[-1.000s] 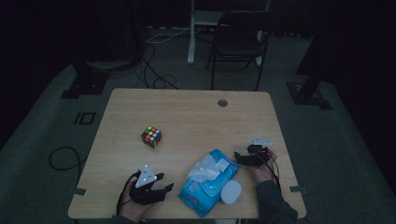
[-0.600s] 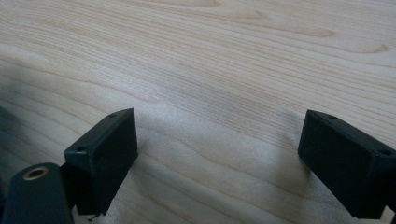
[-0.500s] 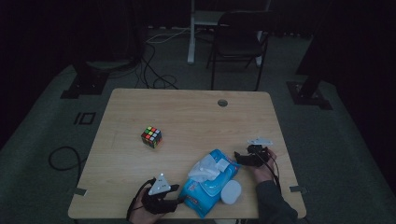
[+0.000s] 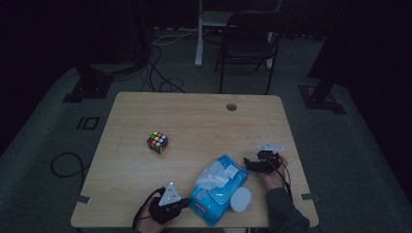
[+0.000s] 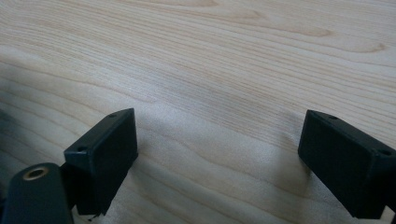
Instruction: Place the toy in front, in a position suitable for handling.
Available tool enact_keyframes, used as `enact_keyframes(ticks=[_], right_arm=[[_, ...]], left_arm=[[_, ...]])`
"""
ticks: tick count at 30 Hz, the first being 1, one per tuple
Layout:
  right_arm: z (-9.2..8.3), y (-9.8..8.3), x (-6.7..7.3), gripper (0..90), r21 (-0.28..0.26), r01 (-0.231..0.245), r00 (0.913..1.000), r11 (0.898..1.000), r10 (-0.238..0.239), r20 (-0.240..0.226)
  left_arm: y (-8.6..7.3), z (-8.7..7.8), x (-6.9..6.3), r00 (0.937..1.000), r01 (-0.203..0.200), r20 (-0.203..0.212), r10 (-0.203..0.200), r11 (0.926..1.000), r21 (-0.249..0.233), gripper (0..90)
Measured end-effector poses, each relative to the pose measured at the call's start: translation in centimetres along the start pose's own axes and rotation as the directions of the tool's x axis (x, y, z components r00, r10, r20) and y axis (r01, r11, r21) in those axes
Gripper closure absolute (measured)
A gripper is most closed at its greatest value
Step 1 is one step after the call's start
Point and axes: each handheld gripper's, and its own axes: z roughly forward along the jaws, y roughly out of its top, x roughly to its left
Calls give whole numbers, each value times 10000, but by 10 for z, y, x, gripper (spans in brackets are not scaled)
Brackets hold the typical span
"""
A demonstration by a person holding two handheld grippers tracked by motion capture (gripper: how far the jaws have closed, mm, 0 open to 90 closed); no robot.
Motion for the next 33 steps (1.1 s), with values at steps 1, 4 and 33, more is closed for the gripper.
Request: enact_keyframes(ticks=[1, 4, 33], right_arm=[[0, 0, 0, 120, -1, 1, 10000, 10000, -1, 0], [0, 0, 0, 120, 1, 9, 10000, 10000, -9, -3], [-1, -1, 2, 120, -5, 38, 10000, 10000, -38, -8]], left_arm=[[0, 0, 0, 10000, -18, -17, 18, 10000, 25, 900], [-2, -4, 5, 9997, 41, -222, -38, 9999, 98, 900], [16, -84, 128, 9215, 2162, -3068, -2381, 9708, -1040, 784]])
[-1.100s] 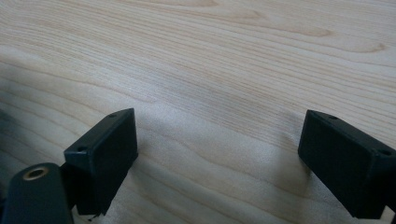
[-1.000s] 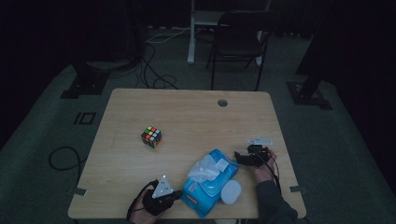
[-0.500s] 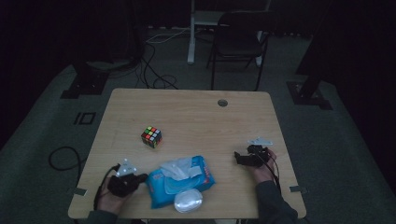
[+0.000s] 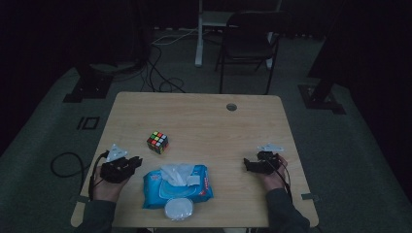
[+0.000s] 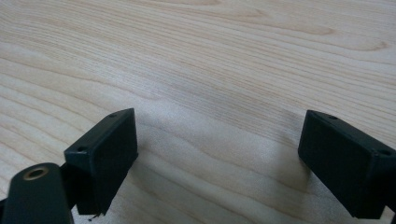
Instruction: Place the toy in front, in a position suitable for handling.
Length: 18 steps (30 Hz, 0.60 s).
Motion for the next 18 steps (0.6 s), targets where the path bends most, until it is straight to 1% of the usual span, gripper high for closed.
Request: enact_keyframes(ticks=[2, 3, 4, 5, 6, 7, 8, 11, 12, 13, 14, 15, 16, 18], right_arm=[[0, 0, 0, 121, 0, 0, 10000, 10000, 0, -2], [0, 0, 0, 121, -1, -1, 10000, 10000, 1, -2], [0, 0, 0, 120, 0, -10, 10000, 10000, 10, -3], [0, 0, 0, 121, 0, -9, 10000, 10000, 9, -4], [0, 0, 0, 121, -2, -15, 10000, 10000, 15, -3], [0, 0, 0, 120, -3, -15, 10000, 10000, 15, 0], [0, 0, 0, 120, -3, -16, 10000, 10000, 16, -2], [0, 0, 0, 120, -3, -8, 10000, 10000, 8, 0], [0, 0, 0, 120, -2, -20, 10000, 10000, 20, -3], [0, 0, 0, 120, -3, -10, 10000, 10000, 10, 2], [0, 0, 0, 120, 0, -21, 10000, 10000, 21, -2], [0, 0, 0, 120, 0, -23, 10000, 10000, 23, -2], [0, 0, 0, 120, -2, -22, 10000, 10000, 22, -1], [0, 0, 0, 121, -1, -22, 10000, 10000, 22, 1]], left_arm=[[8, 4, -16, 9992, -213, 338, 215, 9998, -46, 774], [13, 8, -27, 9975, -400, 574, 404, 9992, -75, 773], [16, 11, -34, 9961, -525, 714, 527, 9986, -48, 766], [19, 16, -46, 9930, -731, 932, 724, 9973, 32, 761], [21, 19, -53, 9910, -822, 1062, 810, 9966, 63, 756], [24, 23, -65, 9866, -1032, 1283, 1007, 9946, 130, 750], [25, 25, -72, 9829, -1173, 1448, 1134, 9929, 181, 744], [28, 34, -101, 9677, -1621, 2002, 1533, 9864, 285, 727], [29, 36, -110, 9616, -1795, 2170, 1682, 9832, 331, 723], [29, 39, -121, 9535, -2018, 2365, 1868, 9786, 407, 720], [29, 41, -127, 9485, -2156, 2475, 1979, 9754, 464, 716], [29, 43, -135, 9414, -2335, 2617, 2127, 9710, 506, 715], [30, 45, -143, 9361, -2453, 2729, 2218, 9679, 547, 715], [30, 49, -155, 9276, -2730, 2825, 2443, 9597, 666, 717]])
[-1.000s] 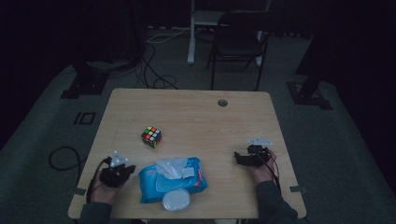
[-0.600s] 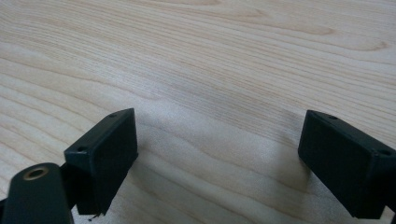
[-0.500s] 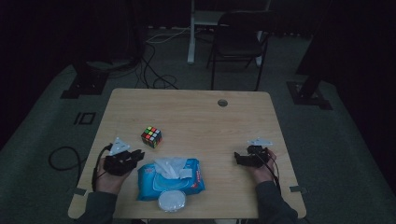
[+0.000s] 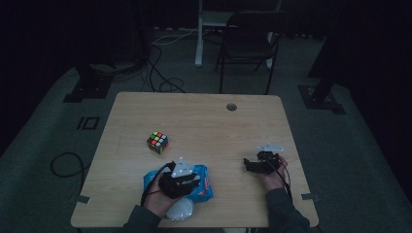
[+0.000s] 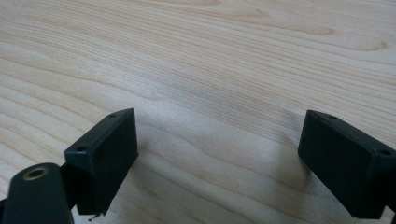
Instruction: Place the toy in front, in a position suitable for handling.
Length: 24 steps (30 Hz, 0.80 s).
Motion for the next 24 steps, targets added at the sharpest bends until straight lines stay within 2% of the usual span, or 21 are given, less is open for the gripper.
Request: enact_keyframes(ticks=[2, 4, 5, 7, 11, 13, 17, 21, 24], right_arm=[[0, 0, 0, 120, 0, -1, 10000, 10000, 1, -3], [0, 0, 0, 120, -1, -2, 10000, 10000, 2, -3], [0, 0, 0, 120, -1, -1, 10000, 10000, 1, -4], [0, 0, 0, 120, 0, 10, 10000, 10000, -10, -5], [0, 0, 0, 120, -2, -1, 10000, 10000, 1, -6], [0, 0, 0, 120, -3, 0, 10000, 10000, 0, -3], [0, 0, 0, 120, -3, 13, 10000, 10000, -13, -9], [0, 0, 0, 120, 1, 3, 10000, 10000, -3, -9], [0, 0, 0, 120, 2, 2, 10000, 10000, -2, -9]], left_arm=[[4, 6, -10, 9998, -212, 49, 211, 9995, 216, 724], [4, 6, -10, 9998, -212, 49, 211, 9995, 216, 735], [7, 14, -21, 9987, -468, 240, 457, 9979, 453, 755], [7, 19, -25, 9977, -478, 497, 453, 9975, 513, 775], [5, 32, -30, 9984, -556, 107, 547, 9901, 1287, 810], [2, 35, -31, 9980, -596, -107, 619, 9870, 1492, 844], [0, 34, -36, 9953, -780, -431, 867, 9816, 1746, 900], [-6, 31, -34, 9958, -705, -454, 800, 9810, 1805, 900], [-17, 19, -28, 9966, -450, -600, 568, 9822, 1823, 900]])
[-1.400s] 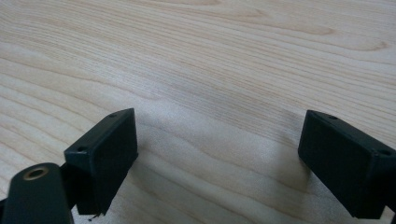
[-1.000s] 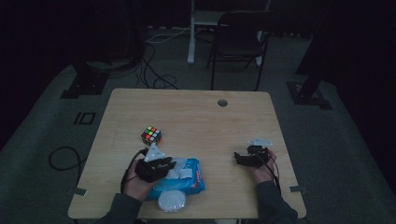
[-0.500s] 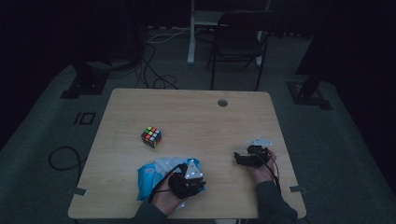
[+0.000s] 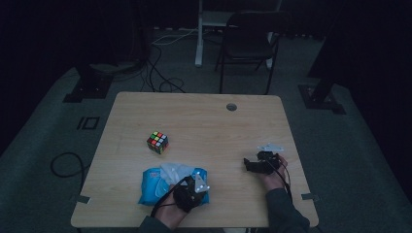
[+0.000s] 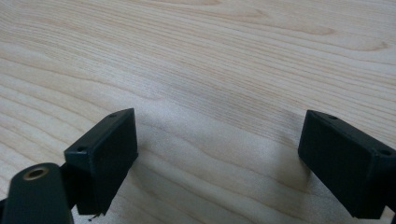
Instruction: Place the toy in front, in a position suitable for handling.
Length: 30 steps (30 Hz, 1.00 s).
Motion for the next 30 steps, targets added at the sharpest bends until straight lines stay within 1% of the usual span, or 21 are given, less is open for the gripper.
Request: enact_keyframes(ticks=[2, 4, 6, 7, 8, 10, 12, 13, 14, 15, 16, 19, 22, 24, 26, 27, 28, 29, 30], right_arm=[[0, 0, 0, 120, -4, 1, 10000, 10000, -1, -1], [0, 0, 0, 120, -4, 4, 10000, 10000, -4, 1], [0, 0, 0, 120, -4, 18, 10000, 10000, -18, -1], [0, 0, 0, 120, -5, 10, 10000, 10000, -10, 0], [0, 0, 0, 120, -5, 18, 10000, 10000, -18, 1], [0, 0, 0, 120, -7, 17, 10000, 10000, -17, -2], [0, 0, 0, 120, -5, 18, 10000, 10000, -18, 1], [0, 0, 0, 120, -5, 19, 10000, 10000, -19, 2], [0, 0, 0, 120, -5, 20, 10000, 10000, -20, 1], [0, 0, 0, 120, -5, 21, 10000, 10000, -21, 3], [0, 0, 0, 120, -4, 20, 10000, 10000, -20, 2], [0, 0, 0, 120, -3, 20, 10000, 10000, -20, -3], [0, 0, 0, 120, 3, 24, 10000, 10000, -24, -1], [0, 0, 0, 120, -2, 9, 10000, 10000, -9, -3], [0, 0, 0, 120, 1, 21, 10000, 10000, -21, 1], [0, 0, 0, 120, 2, 21, 10000, 10000, -21, 0], [0, 0, 0, 121, 3, 23, 10000, 10000, -23, -2], [0, 0, 0, 121, 6, 35, 10000, 10000, -35, -2], [0, 0, 0, 121, 5, 42, 10000, 10000, -42, -11]], left_arm=[[-11, -8, 8, 9993, 297, -245, -297, 9996, 28, 900], [-20, -14, 16, 9973, 479, -566, -473, 9988, 90, 900], [-31, -22, 25, 9923, 723, -1015, -705, 9973, 142, 900], [-38, -28, 31, 9884, 871, -1270, -837, 9960, 217, 900], [-42, -31, 35, 9851, 1022, -1415, -982, 9945, 215, 900], [-55, -41, 44, 9768, 1352, -1716, -1283, 9904, 292, 900], [-69, -50, 55, 9655, 1812, -1944, -1733, 9832, 234, 900], [-76, -54, 61, 9589, 2002, -2092, -1916, 9795, 205, 900], [-83, -60, 68, 9493, 2244, -2304, -2138, 9743, 206, 900], [-88, -63, 72, 9427, 2363, -2466, -2247, 9715, 182, 900], [-93, -67, 77, 9319, 2533, -2733, -2385, 9672, 196, 900], [-109, -76, 92, 8947, 2934, -3571, -2683, 9559, 168, 900], [-122, -83, 107, 8572, 3292, -4184, -3002, 9443, -31, 878], [-129, -86, 116, 8282, 3538, -4576, -3235, 9351, -207, 867], [-135, -87, 124, 8036, 3674, -4909, -3366, 9294, -360, 841], [-138, -88, 128, 7876, 3785, -5077, -3491, 9243, -485, 839], [-140, -89, 131, 7762, 3878, -5173, -3605, 9198, -592, 835], [-143, -89, 135, 7617, 3970, -5302, -3724, 9150, -723, 829], [-145, -90, 139, 7464, 4089, -5408, -3879, 9084, -872, 824]])
